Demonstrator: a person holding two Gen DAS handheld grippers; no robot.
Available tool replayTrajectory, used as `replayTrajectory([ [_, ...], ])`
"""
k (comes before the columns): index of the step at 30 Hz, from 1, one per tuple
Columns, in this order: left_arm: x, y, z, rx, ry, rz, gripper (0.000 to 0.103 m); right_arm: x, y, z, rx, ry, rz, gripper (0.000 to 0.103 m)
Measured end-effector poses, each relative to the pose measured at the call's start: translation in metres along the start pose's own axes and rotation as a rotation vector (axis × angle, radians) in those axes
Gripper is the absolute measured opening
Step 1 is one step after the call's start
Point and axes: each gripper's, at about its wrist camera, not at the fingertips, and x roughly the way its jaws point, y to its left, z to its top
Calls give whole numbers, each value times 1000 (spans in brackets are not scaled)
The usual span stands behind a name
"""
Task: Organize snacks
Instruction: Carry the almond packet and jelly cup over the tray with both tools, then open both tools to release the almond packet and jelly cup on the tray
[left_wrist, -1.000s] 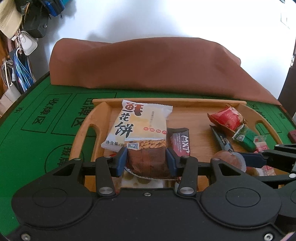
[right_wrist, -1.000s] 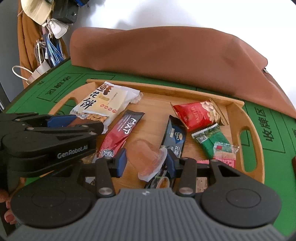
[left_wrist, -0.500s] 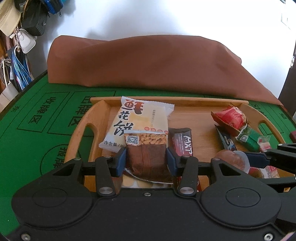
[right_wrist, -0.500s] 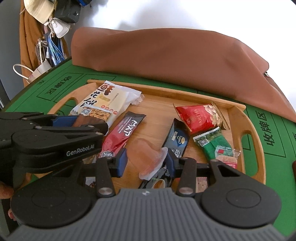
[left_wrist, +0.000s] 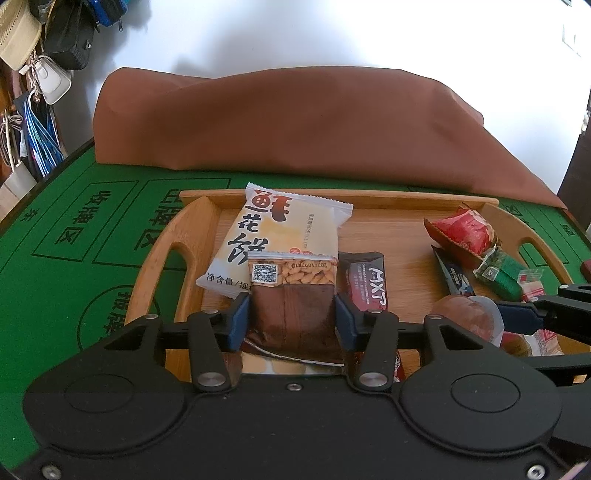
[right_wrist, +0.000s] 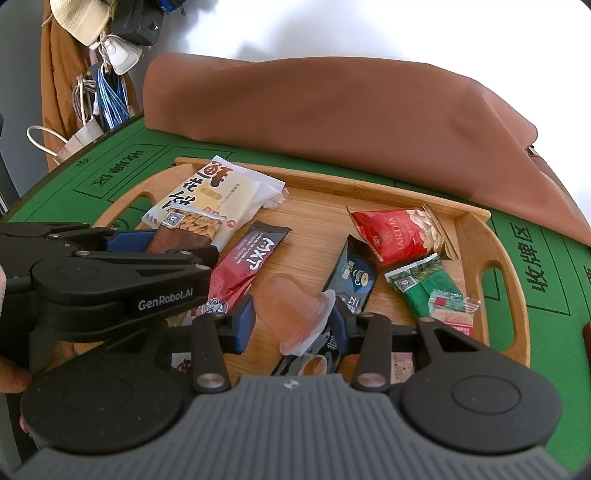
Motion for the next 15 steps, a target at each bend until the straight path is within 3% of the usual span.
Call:
replayTrajectory([
  [9, -1, 0, -1, 11, 3, 14, 59, -1, 0, 0, -3, 0, -2, 53],
  [11, -2, 1, -1, 11, 1, 20, 66, -2, 1, -1, -3, 1, -5, 53],
  [15, -5, 3, -1, 11, -4, 24, 68, -4, 1, 0, -1, 0, -1, 54],
])
